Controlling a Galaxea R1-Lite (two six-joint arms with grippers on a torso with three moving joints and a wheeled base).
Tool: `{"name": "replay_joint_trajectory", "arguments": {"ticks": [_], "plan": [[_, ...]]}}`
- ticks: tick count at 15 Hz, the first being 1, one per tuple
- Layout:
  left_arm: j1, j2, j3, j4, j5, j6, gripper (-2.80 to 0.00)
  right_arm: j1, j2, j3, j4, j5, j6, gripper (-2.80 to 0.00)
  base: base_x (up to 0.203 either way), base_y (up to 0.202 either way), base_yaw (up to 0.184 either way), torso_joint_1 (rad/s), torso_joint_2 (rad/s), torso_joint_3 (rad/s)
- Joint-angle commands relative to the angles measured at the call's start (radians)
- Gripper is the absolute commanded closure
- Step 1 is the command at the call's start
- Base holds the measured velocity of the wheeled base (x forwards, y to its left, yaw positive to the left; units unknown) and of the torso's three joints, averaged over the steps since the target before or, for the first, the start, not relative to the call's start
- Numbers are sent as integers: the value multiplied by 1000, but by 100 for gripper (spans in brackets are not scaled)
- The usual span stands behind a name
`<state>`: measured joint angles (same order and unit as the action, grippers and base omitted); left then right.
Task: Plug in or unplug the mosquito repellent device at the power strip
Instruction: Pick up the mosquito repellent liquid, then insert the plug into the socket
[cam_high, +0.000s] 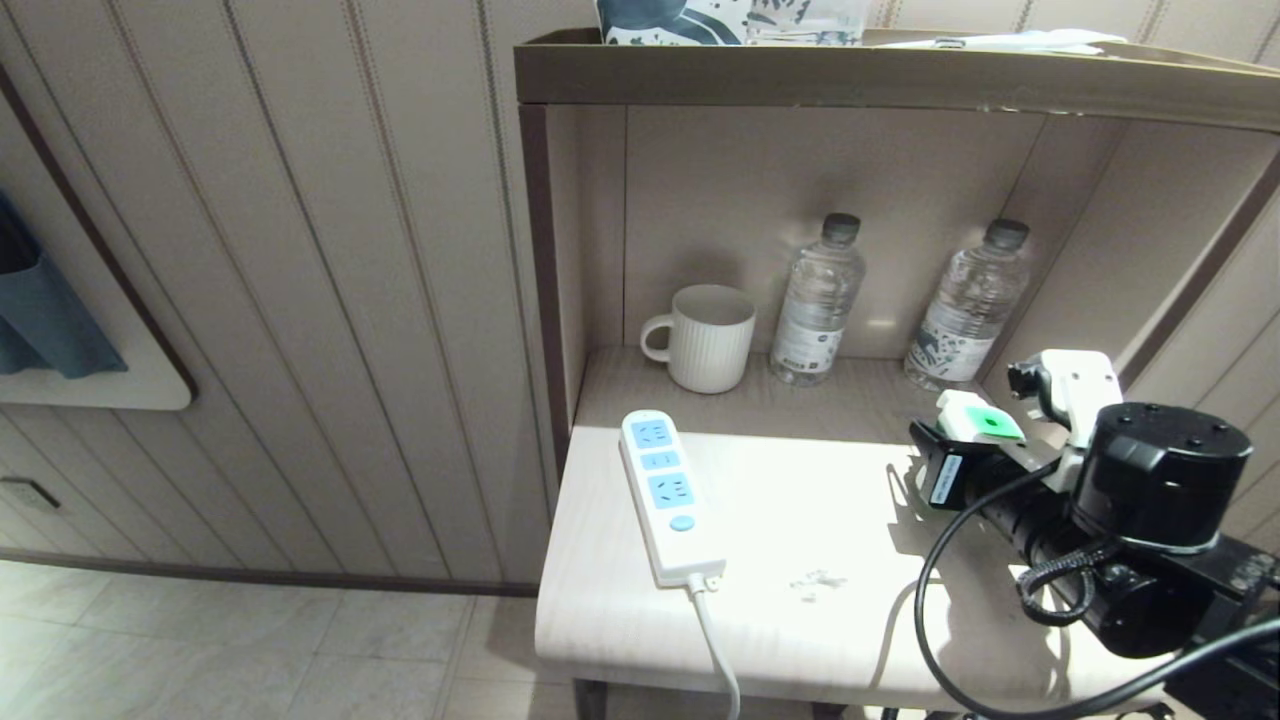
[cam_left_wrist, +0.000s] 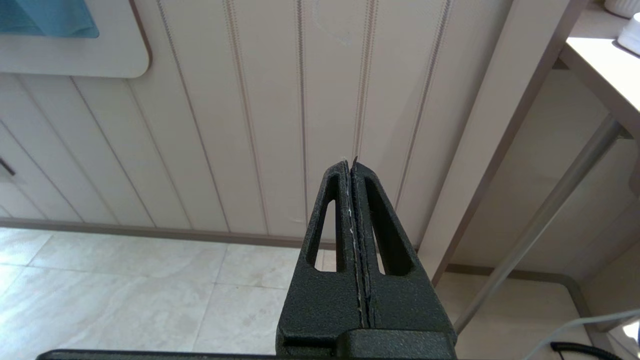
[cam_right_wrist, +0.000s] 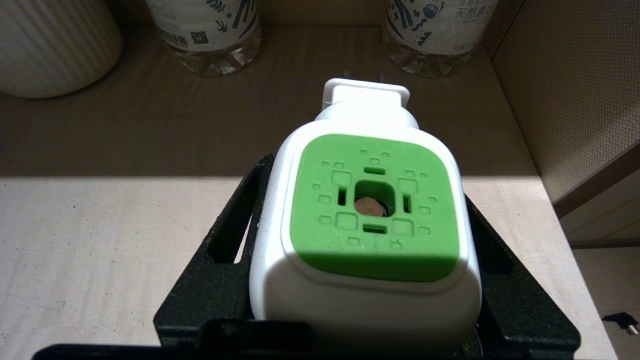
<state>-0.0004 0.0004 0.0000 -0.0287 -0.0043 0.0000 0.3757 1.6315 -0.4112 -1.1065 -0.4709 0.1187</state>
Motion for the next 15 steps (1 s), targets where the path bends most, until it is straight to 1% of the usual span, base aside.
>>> {"name": "replay_joint_trajectory", "arguments": {"ticks": [1,2,4,7,10,11,15], "plan": [[0,0,0,0,0,0,0,-2,-41,-16,45,-4,1,0,0,0,0,0,0,0],[0,0,0,0,0,0,0,-1,-68,-30,92,-4,1,0,0,0,0,0,0,0],[0,0,0,0,0,0,0,-1,-112,-84,237,-8,5,0,0,0,0,0,0,0],[0,0,0,1,0,0,0,5,-205,-202,540,-7,31,0,0,0,0,0,0,0],[0,0,0,1,0,0,0,11,-244,-371,906,8,63,0,0,0,0,0,0,0],[0,0,0,1,0,0,0,11,-249,-440,1023,38,77,0,0,0,0,0,0,0],[0,0,0,1,0,0,0,-3,-223,-701,1439,204,148,0,0,0,0,0,0,0]]}}
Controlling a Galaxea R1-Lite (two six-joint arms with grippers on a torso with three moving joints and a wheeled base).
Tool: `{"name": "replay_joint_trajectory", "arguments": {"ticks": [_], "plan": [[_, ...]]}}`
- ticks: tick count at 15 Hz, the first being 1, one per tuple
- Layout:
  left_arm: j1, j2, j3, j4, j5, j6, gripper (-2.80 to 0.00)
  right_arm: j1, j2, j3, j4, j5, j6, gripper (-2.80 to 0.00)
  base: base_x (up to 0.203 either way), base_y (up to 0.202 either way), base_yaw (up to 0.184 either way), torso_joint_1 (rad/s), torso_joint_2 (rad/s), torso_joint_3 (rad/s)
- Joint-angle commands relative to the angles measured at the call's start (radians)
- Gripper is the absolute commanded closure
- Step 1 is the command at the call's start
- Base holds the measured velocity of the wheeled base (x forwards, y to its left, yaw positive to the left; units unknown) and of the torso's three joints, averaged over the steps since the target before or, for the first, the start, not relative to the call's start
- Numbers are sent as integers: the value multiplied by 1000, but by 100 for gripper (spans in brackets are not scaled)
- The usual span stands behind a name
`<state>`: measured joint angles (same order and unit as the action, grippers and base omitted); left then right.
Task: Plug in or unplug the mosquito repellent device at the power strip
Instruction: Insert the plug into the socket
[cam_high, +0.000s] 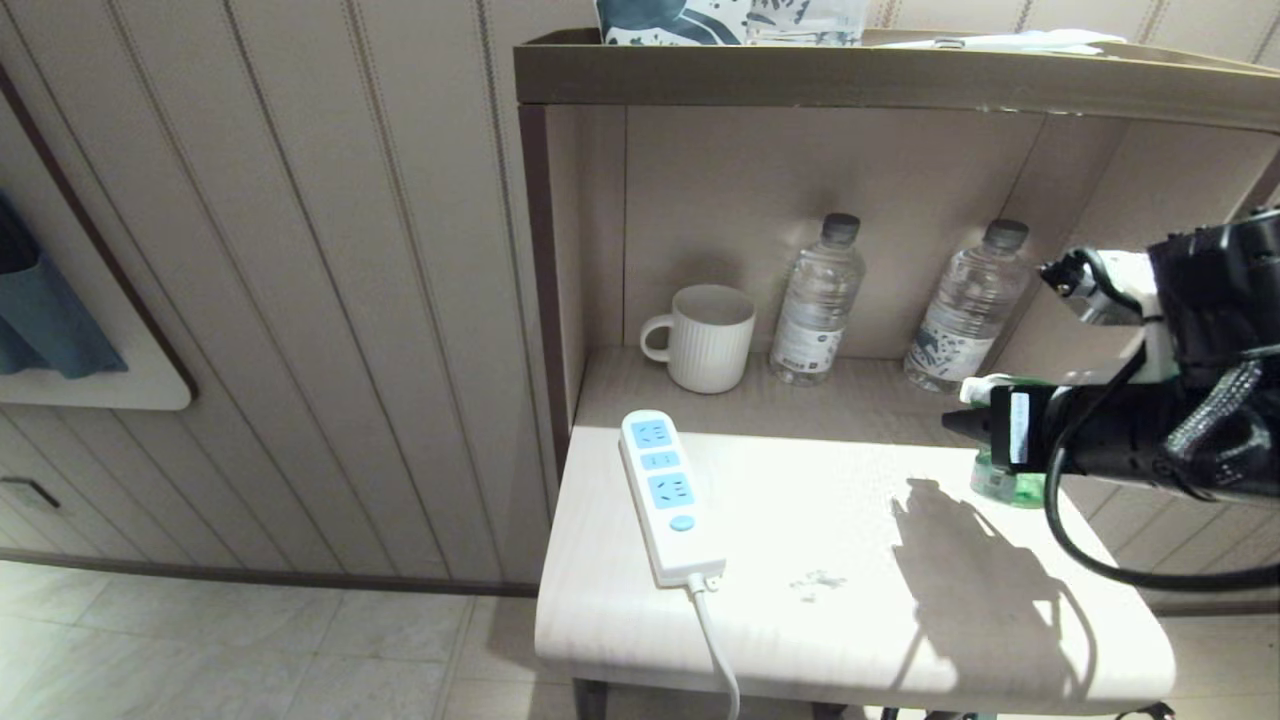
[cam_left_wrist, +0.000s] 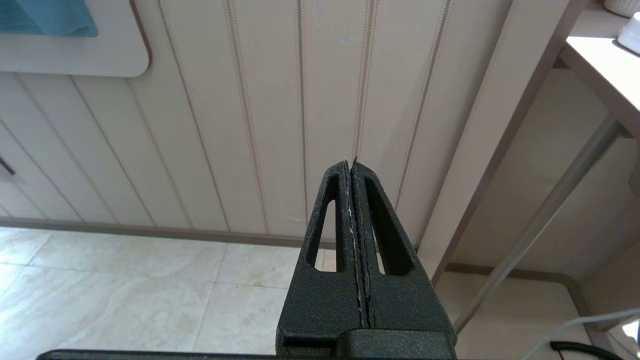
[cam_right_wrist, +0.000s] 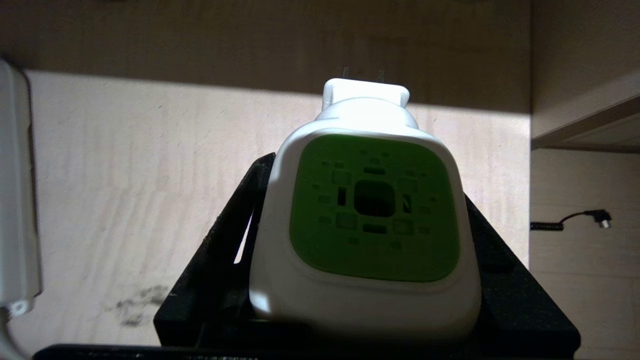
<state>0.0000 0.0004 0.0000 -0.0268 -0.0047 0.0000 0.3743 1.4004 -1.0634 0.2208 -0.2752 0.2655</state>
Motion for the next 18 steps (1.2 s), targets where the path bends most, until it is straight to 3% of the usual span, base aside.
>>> {"name": "replay_joint_trajectory", "arguments": {"ticks": [1,3,5,15,18], "plan": [[-1,0,0,-1,0,0,0,-6,23,-108,203,54,23,0,0,0,0,0,0,0],[-1,0,0,-1,0,0,0,-23,75,-196,330,116,48,0,0,0,0,0,0,0],[0,0,0,-1,0,0,0,-23,107,-248,403,127,50,0,0,0,0,0,0,0],[0,0,0,2,-1,2,0,18,215,-409,525,165,46,0,0,0,0,0,0,0],[0,0,0,2,-1,2,0,22,226,-475,597,247,49,0,0,0,0,0,0,0]]}}
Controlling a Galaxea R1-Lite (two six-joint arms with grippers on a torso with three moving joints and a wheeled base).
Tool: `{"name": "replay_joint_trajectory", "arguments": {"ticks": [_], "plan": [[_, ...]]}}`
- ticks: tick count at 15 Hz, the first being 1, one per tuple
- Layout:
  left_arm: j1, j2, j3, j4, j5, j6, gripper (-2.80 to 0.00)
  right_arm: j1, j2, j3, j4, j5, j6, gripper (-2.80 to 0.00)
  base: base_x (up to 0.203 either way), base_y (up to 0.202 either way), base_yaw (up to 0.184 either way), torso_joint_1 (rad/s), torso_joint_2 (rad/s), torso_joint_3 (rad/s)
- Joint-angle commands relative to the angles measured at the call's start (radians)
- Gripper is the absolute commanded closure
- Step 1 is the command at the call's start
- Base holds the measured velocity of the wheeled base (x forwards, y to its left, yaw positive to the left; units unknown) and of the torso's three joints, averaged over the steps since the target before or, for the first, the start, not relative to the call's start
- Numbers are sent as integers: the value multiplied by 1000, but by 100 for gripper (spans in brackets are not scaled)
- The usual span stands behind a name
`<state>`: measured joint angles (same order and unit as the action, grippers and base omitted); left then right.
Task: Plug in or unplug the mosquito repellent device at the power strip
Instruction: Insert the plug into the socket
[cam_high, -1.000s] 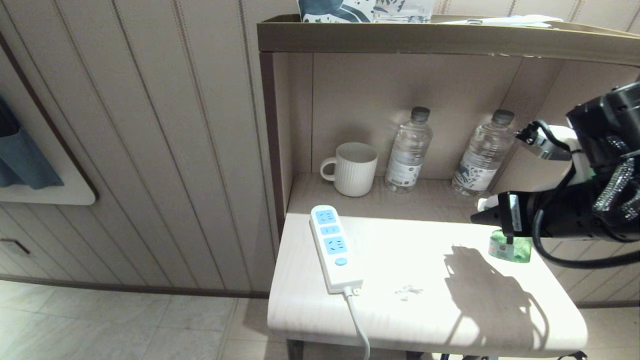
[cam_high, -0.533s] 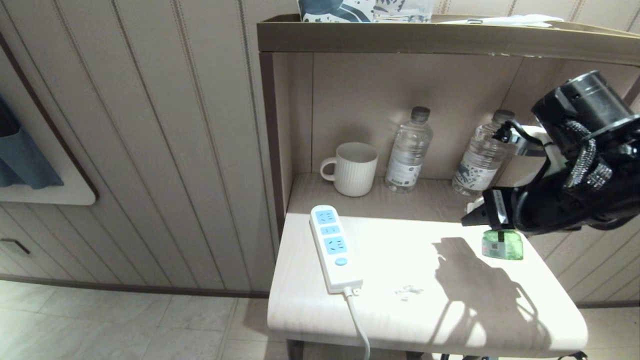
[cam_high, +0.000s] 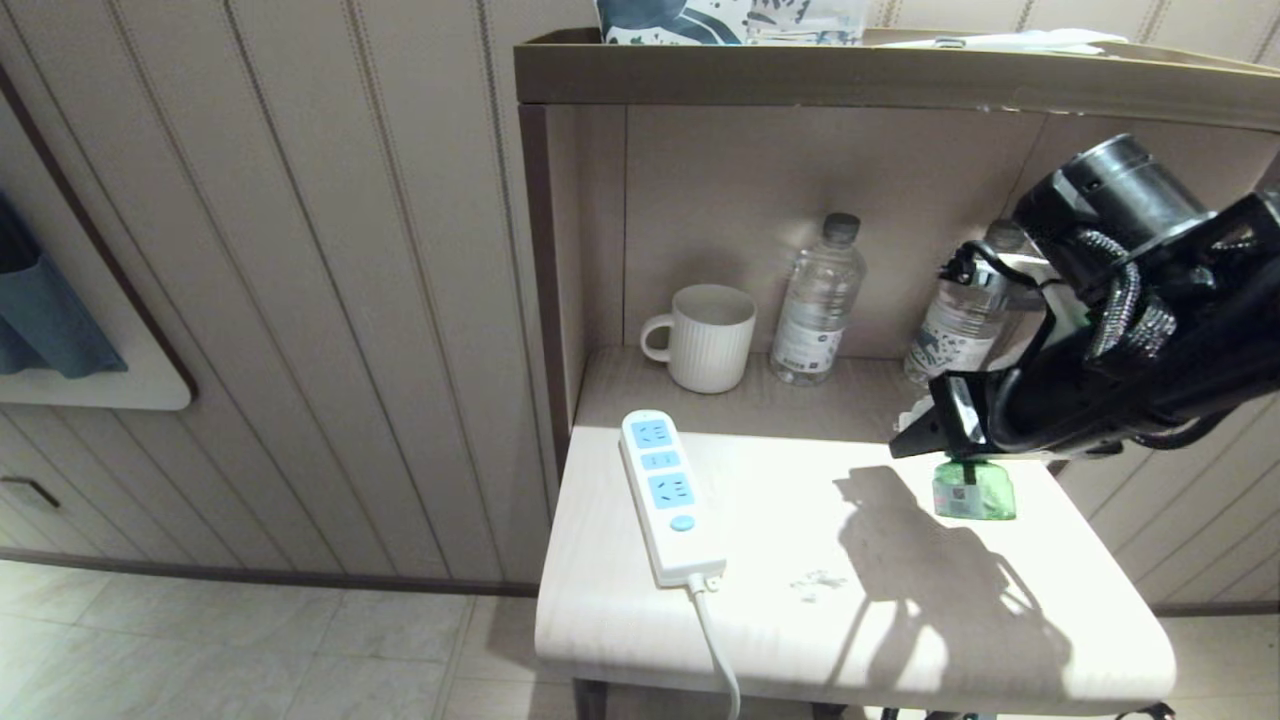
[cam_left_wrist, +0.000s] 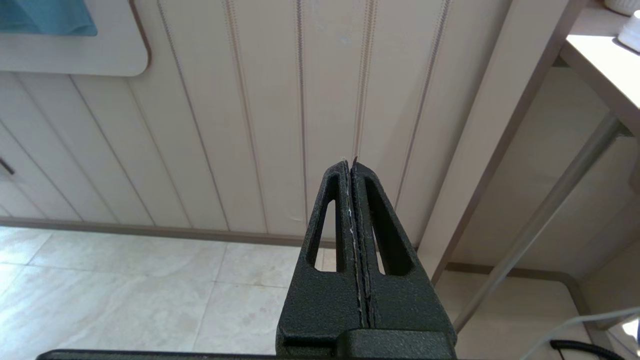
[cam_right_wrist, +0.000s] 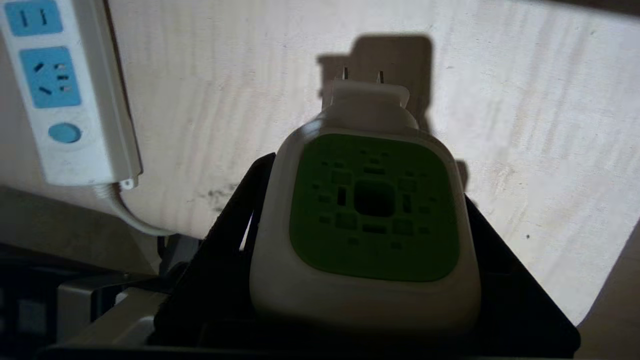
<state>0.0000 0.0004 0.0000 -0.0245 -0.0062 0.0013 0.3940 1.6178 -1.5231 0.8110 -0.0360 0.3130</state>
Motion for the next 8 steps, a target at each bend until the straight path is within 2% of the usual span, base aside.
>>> {"name": "replay_joint_trajectory", "arguments": {"ticks": [1,3,8], "plan": [[0,0,0,0,0,0,0,1,17,-49,52,39,4,0,0,0,0,0,0,0],[0,0,0,0,0,0,0,-1,47,-104,134,67,6,0,0,0,0,0,0,0],[0,0,0,-2,0,0,0,3,57,-95,140,68,4,0,0,0,0,0,0,0]]}}
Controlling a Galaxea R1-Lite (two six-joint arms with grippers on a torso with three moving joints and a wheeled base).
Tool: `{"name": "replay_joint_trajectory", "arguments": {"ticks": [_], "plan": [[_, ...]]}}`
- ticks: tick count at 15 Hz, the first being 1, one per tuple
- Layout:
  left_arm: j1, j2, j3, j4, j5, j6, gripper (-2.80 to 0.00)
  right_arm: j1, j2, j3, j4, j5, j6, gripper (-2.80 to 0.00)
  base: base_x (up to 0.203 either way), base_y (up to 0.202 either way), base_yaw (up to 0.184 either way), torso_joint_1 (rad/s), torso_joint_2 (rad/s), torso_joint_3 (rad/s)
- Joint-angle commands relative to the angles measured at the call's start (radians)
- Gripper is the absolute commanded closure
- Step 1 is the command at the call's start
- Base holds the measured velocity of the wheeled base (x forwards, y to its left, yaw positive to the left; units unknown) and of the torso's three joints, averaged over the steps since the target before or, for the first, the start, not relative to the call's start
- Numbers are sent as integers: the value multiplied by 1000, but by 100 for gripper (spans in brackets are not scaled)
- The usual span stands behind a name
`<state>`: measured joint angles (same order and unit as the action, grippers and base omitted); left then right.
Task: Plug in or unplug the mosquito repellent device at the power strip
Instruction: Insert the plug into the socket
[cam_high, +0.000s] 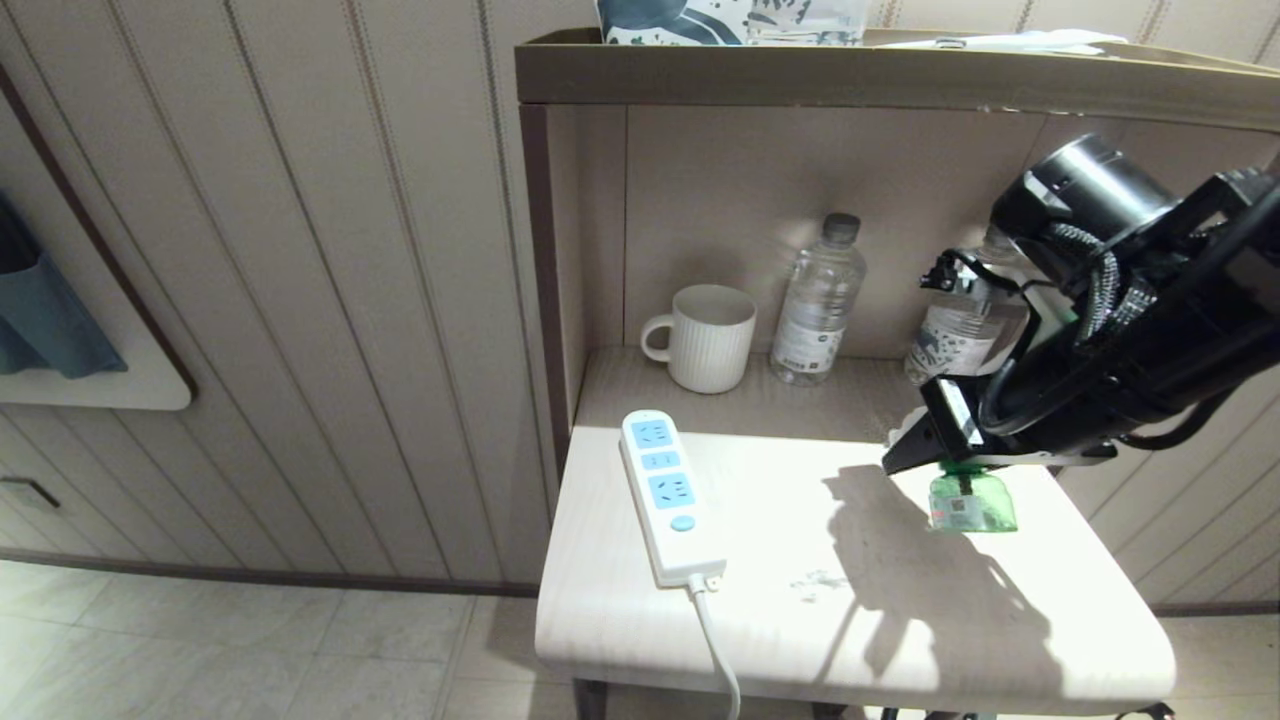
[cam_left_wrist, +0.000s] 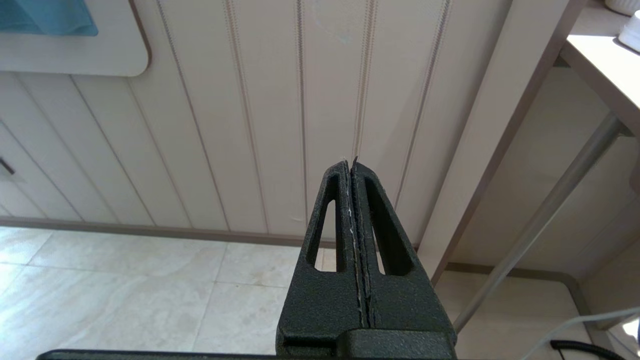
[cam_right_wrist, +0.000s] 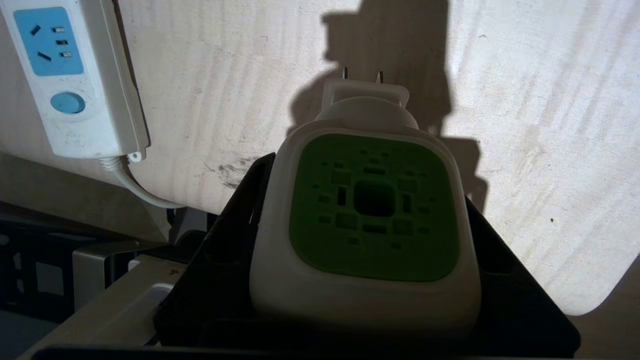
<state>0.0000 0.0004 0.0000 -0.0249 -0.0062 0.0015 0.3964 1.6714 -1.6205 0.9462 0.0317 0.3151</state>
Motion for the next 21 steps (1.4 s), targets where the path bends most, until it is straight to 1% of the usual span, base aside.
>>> {"name": "replay_joint_trajectory", "arguments": {"ticks": [1,8,13,16,19,21], "plan": [[0,0,0,-1,0,0,0,1,5,4,5,1,1,0,0,0,0,0,0,0],[0,0,0,-1,0,0,0,9,10,-1,-3,5,7,0,0,0,0,0,0,0],[0,0,0,-1,0,0,0,103,26,-13,-3,6,13,0,0,0,0,0,0,0],[0,0,0,-1,0,0,0,139,21,-18,-3,5,13,0,0,0,0,0,0,0],[0,0,0,-1,0,0,0,180,31,-53,-3,5,13,0,0,0,0,0,0,0],[0,0,0,-1,0,0,0,232,56,-85,-3,4,15,0,0,0,0,0,0,0]]}}
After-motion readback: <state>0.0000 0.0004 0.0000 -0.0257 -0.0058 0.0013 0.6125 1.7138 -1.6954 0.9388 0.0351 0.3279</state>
